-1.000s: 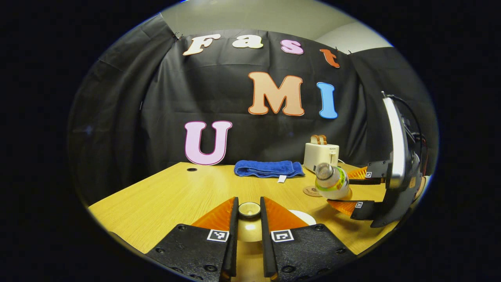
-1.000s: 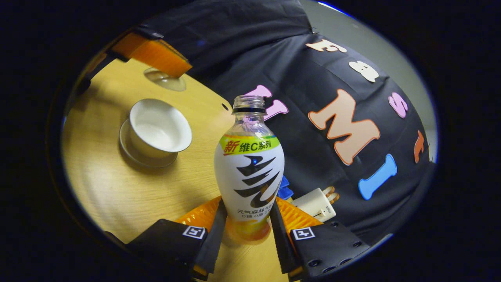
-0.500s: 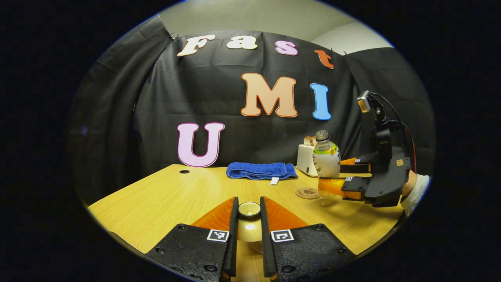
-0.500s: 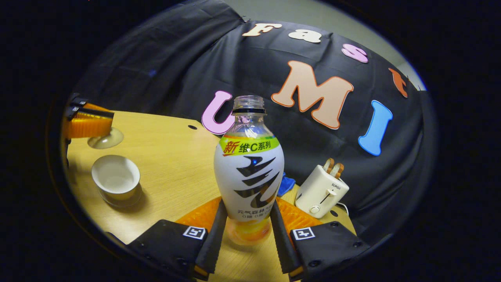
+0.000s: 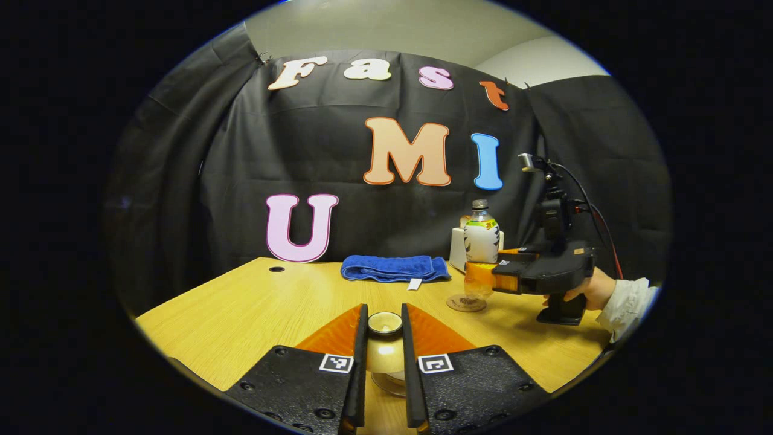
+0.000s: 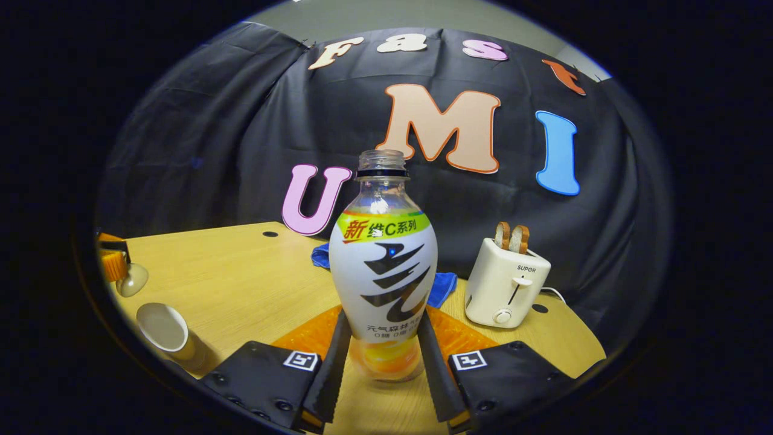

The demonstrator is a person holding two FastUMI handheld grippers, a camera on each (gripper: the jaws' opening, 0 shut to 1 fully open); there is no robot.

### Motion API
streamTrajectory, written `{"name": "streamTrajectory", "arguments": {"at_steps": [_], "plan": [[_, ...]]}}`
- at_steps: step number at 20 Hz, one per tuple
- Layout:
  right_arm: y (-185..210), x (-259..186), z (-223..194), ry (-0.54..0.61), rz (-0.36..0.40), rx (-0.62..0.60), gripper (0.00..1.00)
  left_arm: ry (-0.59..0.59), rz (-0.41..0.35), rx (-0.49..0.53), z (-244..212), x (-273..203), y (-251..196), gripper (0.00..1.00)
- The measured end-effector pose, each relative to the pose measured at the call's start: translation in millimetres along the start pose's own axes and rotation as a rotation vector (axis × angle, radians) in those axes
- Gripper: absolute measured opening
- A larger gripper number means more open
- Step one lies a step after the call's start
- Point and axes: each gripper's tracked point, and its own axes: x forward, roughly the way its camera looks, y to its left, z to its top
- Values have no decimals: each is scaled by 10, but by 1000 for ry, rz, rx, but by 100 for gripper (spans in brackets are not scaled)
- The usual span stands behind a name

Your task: Open the teacup lid with one hand, grasp the water bottle and pour water into the teacup with the other hand; after pouring, place the water bottle on the coaster and then close the teacup lid.

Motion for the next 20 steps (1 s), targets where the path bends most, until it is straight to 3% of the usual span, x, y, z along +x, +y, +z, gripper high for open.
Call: {"name": "streamTrajectory", "arguments": {"at_steps": [6,14,20], "plan": [[-127,298,-197,25,-32,98,66,-2,-15,-7,0,0,-36,24],[-180,424,-390,67,-47,130,65,-7,-22,-9,14,-12,-49,24],[-177,400,-411,68,-49,126,76,-2,-22,-12,-2,-15,-58,24]]}}
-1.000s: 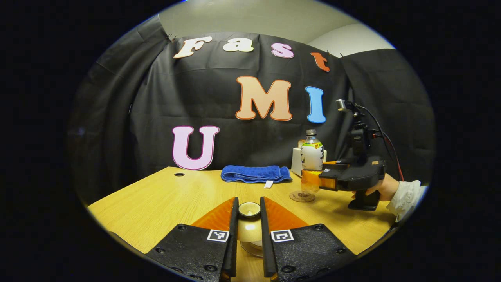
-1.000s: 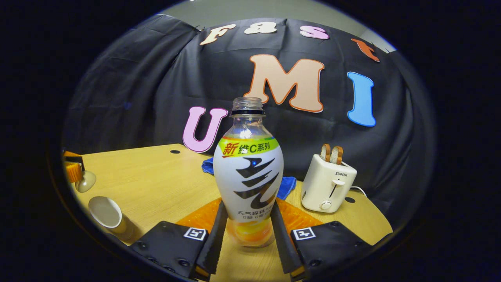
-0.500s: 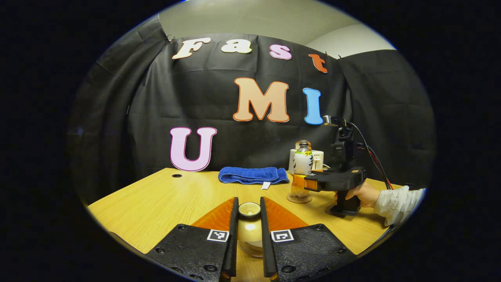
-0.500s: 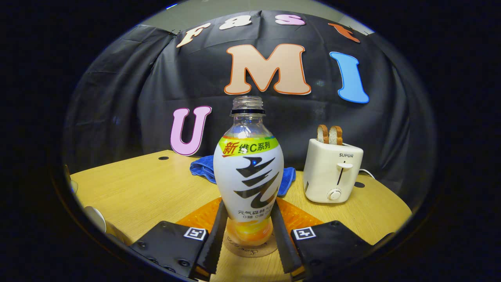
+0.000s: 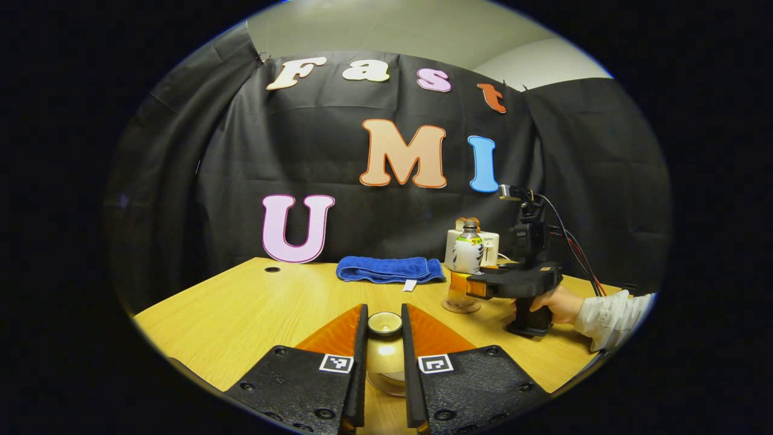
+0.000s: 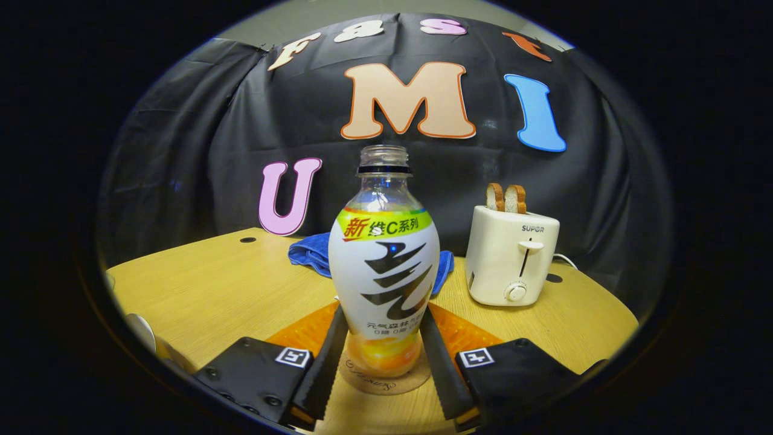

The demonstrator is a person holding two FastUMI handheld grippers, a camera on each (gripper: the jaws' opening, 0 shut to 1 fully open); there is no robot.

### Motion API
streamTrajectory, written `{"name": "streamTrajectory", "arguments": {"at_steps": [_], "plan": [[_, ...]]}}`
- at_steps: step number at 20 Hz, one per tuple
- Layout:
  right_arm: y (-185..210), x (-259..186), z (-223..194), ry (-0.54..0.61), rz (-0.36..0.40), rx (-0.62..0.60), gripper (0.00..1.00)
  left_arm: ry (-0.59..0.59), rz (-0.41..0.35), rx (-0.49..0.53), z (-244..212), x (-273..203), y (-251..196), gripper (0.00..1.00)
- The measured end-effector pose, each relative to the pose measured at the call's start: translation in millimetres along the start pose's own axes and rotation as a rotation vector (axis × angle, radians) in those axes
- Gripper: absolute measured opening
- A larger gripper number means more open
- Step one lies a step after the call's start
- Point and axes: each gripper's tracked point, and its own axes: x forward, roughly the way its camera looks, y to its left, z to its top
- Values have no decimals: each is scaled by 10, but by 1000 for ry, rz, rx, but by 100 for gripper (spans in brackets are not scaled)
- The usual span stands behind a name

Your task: Open the teacup lid with one hand, grasp the water bottle and pour water into the teacup with the other hand; after pouring, place the water bottle on the coaster and then close the teacup lid.

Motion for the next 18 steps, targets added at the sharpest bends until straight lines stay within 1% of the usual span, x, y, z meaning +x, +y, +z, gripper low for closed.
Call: {"name": "streamTrajectory", "arguments": {"at_steps": [1,6,7,8,9,11,12,13,15,16,18], "plan": [[-6,-3,-14,2,1,-2,72,0,-3,0,7,5,-13,24],[39,-128,14,-6,9,4,84,9,-20,-5,-15,35,-79,24],[17,-177,34,-11,7,7,92,14,-24,-7,-27,45,-100,24],[7,-207,47,-19,6,14,94,21,-30,-10,-48,62,-122,24],[-10,-242,63,-26,6,22,100,29,-35,-11,-78,70,-141,24],[-39,-333,104,-40,6,34,100,50,-46,-13,-155,104,-180,24],[-40,-395,132,-49,8,34,94,57,-50,-13,-179,127,-199,24],[-48,-443,176,-61,10,32,94,67,-51,-15,-216,146,-204,24],[-44,-555,259,-85,15,23,94,90,-55,-19,-292,184,-230,24],[-35,-606,310,-99,18,19,100,101,-57,-20,-324,191,-230,25],[-6,-703,395,-126,28,20,99,115,-57,-15,-372,213,-248,25]]}}
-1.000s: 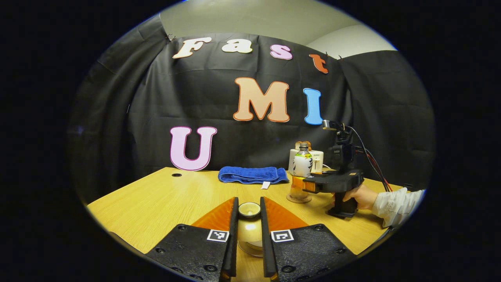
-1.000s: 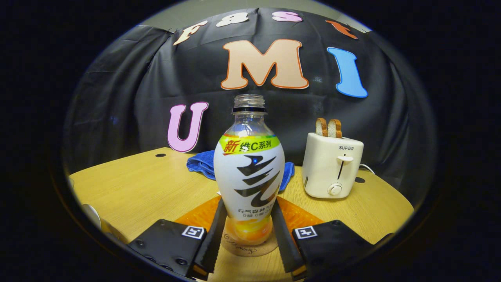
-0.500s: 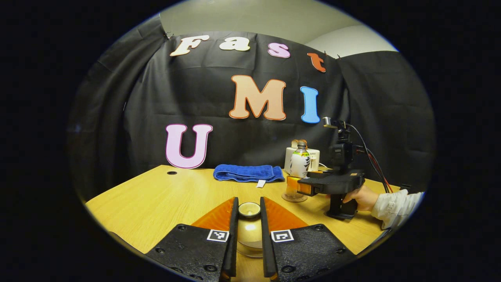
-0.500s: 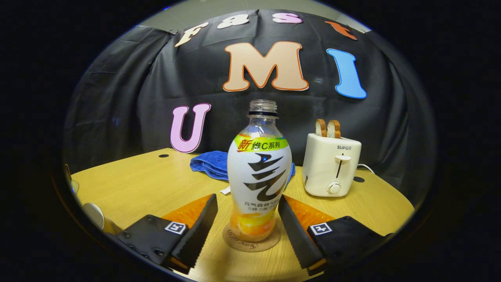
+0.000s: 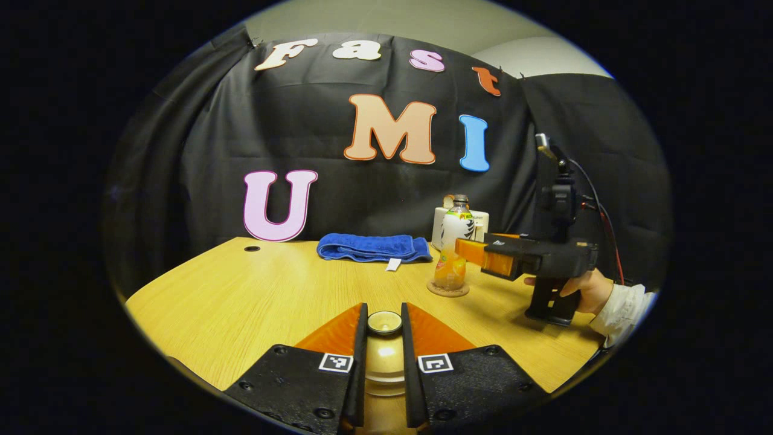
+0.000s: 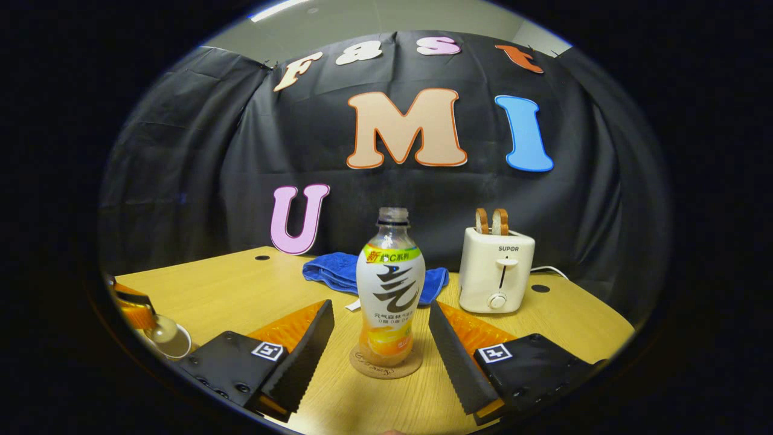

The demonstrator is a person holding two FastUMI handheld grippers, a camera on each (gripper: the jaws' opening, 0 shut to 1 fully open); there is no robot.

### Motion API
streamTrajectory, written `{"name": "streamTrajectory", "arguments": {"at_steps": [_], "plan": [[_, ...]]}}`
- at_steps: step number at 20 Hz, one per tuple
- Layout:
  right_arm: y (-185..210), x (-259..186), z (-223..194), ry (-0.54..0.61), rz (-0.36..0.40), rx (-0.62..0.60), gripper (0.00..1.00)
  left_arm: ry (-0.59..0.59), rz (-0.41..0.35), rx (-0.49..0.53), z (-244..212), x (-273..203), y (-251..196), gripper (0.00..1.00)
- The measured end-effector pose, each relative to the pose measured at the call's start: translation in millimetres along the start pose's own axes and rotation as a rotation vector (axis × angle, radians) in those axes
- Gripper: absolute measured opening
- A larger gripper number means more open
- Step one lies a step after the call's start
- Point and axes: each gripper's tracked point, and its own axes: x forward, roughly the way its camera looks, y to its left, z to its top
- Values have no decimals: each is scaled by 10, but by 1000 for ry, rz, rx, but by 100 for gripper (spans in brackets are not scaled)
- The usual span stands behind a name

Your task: Open the teacup lid with one hand, grasp the water bottle and pour water into the teacup with the other hand; after pouring, place the water bottle on the coaster and then close the teacup lid.

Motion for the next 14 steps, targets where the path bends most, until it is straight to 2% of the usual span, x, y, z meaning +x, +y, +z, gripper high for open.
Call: {"name": "streamTrajectory", "arguments": {"at_steps": [9,14], "plan": [[30,-249,136,-38,22,-6,99,31,9,36,-134,62,-50,25],[20,-453,184,-49,28,11,99,26,30,50,-135,47,-38,33]]}}
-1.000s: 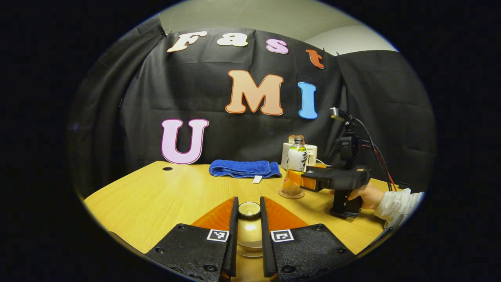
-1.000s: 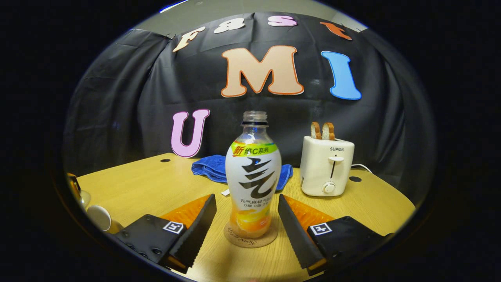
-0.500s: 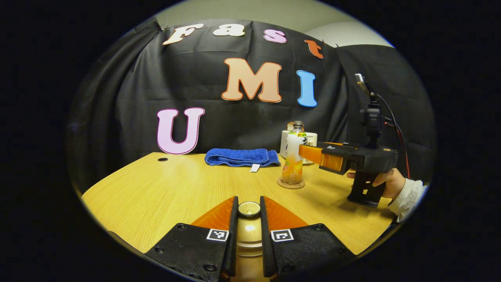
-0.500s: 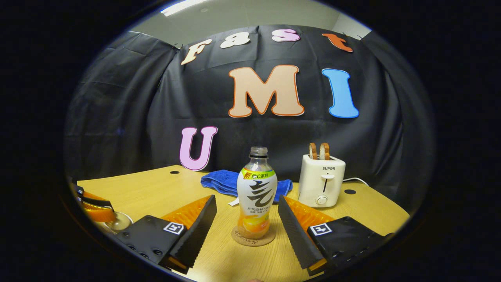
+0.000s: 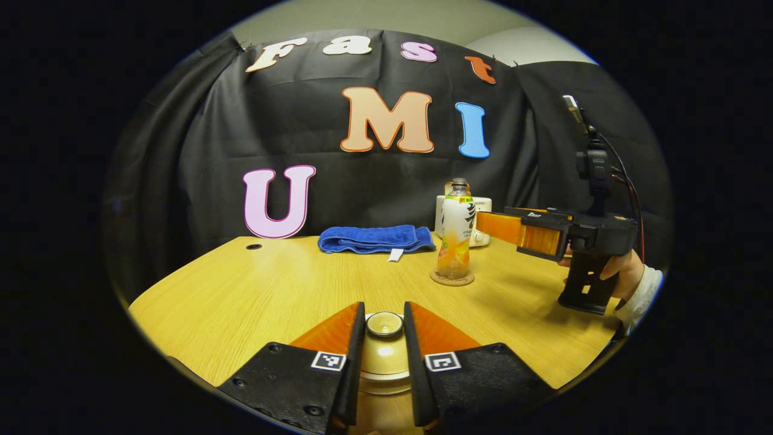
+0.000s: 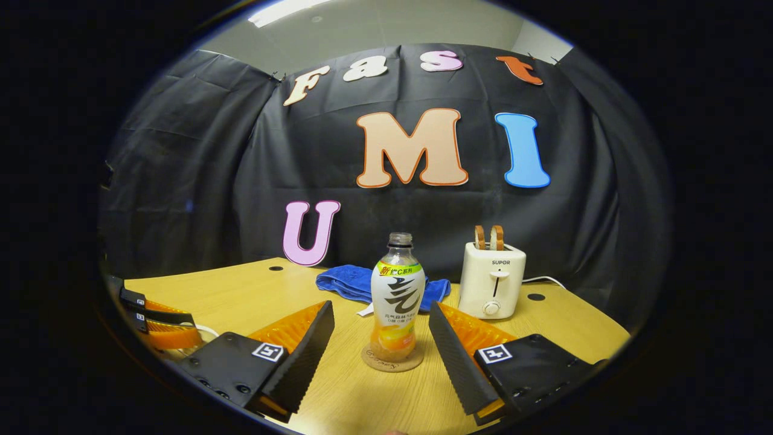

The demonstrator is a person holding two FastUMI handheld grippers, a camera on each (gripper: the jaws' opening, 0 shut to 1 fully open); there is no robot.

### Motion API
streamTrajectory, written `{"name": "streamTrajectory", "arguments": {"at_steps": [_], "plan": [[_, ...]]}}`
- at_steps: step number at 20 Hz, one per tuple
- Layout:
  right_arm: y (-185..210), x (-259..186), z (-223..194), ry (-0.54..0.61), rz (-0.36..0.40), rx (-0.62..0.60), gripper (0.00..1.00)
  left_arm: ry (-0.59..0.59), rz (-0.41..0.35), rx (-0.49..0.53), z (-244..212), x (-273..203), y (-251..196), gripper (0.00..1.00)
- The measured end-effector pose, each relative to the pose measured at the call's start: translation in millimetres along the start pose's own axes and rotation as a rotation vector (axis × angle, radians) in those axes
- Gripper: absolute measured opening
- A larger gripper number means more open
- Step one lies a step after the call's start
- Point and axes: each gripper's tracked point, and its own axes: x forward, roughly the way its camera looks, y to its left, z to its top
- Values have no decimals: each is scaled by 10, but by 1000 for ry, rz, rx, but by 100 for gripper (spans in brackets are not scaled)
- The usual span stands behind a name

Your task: Open the teacup lid with one hand, grasp the water bottle and pour water into the teacup with the other hand; after pouring, place the water bottle on the coaster and then close the teacup lid.

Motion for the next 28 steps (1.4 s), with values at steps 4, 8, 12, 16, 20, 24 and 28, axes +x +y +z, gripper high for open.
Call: {"name": "streamTrajectory", "arguments": {"at_steps": [4,8,12,16,20,24,28], "plan": [[19,-244,56,-15,-2,31,99,-40,53,12,112,-57,54,75],[-55,-551,67,-38,-61,53,94,-93,94,13,195,-120,25,88],[-148,-838,-13,-50,-115,47,94,-122,133,16,208,-176,13,91],[-181,-1064,-231,-4,-150,53,94,-123,156,8,139,-199,31,91],[-198,-1160,-401,25,-173,55,99,-139,180,7,171,-217,71,91],[-161,-1221,-518,40,-181,58,94,-153,195,21,174,-230,90,91],[-139,-1264,-543,34,-186,39,94,-154,205,16,175,-217,107,91]]}}
